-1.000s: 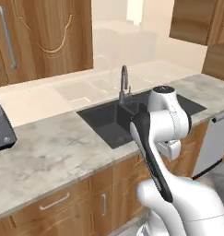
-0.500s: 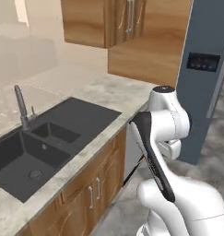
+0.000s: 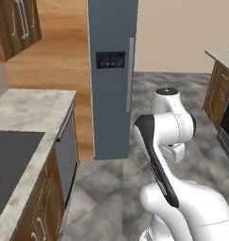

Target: Store the hot dog in the freezer for long-term storage. Close the freezer door after placing the cooked food.

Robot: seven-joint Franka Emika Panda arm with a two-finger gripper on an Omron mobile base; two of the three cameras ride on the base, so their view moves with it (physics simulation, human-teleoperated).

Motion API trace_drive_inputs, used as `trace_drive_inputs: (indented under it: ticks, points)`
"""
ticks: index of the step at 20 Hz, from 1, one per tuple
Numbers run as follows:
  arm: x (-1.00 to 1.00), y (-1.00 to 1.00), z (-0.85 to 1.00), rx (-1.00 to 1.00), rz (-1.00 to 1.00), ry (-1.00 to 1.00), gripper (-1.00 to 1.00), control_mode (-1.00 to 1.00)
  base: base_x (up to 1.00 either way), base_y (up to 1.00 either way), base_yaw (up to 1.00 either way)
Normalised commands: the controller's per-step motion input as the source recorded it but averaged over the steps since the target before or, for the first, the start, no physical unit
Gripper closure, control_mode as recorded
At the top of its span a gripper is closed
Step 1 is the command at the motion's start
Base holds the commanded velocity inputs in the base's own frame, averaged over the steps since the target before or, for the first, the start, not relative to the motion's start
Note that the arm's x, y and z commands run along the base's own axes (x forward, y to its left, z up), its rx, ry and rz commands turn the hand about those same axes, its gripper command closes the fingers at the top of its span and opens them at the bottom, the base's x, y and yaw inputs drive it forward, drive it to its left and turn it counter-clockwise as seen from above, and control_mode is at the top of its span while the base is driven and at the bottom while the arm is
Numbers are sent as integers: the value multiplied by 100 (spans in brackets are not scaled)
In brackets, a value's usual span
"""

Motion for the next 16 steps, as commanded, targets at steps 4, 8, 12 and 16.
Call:
trace_drive_inputs:
  ticks: [4, 8, 12, 16]
  points:
    - [0, 0, 0, 0, 0, 0, 100, 100, 11, -55, -80]
    - [0, 0, 0, 0, 0, 0, 100, 100, 36, -54, -65]
    - [0, 0, 0, 0, 0, 0, 100, 100, 69, -47, -27]
    - [0, 0, 0, 0, 0, 0, 100, 100, 85, -27, -15]
